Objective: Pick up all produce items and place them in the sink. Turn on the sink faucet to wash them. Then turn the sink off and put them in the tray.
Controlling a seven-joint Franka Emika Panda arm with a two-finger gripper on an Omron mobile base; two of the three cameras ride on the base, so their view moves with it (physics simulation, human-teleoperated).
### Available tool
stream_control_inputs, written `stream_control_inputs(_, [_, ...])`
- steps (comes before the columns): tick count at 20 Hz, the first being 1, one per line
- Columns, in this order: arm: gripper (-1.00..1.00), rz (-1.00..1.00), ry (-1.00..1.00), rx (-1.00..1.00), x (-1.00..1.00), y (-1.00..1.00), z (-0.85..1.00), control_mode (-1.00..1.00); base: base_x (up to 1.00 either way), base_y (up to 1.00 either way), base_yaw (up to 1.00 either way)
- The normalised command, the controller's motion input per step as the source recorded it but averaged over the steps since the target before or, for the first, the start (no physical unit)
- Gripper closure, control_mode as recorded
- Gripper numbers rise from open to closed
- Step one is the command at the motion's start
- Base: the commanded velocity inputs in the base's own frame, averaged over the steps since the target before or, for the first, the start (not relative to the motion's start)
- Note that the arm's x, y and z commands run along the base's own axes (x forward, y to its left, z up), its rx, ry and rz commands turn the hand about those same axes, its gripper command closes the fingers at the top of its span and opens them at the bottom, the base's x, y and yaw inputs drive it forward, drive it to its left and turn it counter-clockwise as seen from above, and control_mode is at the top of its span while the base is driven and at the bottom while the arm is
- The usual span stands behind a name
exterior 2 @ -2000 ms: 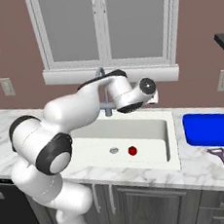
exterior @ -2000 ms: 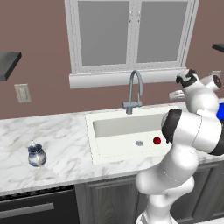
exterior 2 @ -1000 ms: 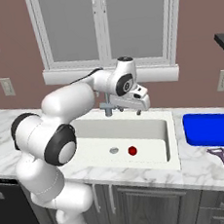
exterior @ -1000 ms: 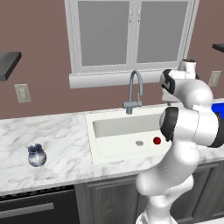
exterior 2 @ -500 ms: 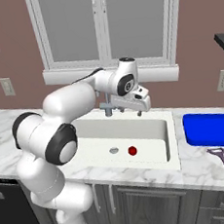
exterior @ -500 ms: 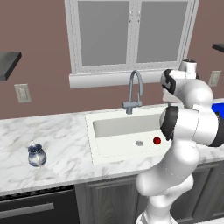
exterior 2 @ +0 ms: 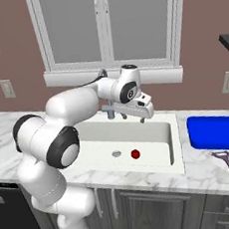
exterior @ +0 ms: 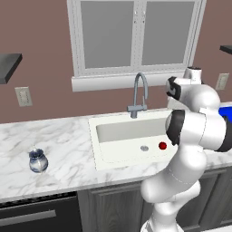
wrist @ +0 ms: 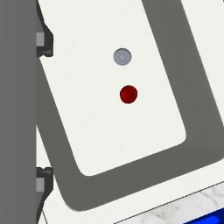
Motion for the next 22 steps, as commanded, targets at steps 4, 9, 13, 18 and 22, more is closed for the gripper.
stream_control_inputs(4, [-1.00,0.04,0.00,0.02,-0.07,0.00,-0.27,-1.00,0.00,0.00,0.00])
stream_control_inputs(9, [-1.00,0.05,0.00,0.00,0.00,0.00,-0.32,-1.00,0.00,0.00,0.00])
stream_control_inputs(13, [-1.00,0.05,0.00,0.00,0.00,0.00,-0.45,-1.00,0.00,0.00,0.00])
stream_control_inputs(18, [-1.00,0.05,0.00,0.00,0.00,0.00,-0.48,-1.00,0.00,0.00,0.00])
stream_control_inputs(22, [-1.00,0.05,0.00,0.00,0.00,0.00,-0.37,-1.00,0.00,0.00,0.00])
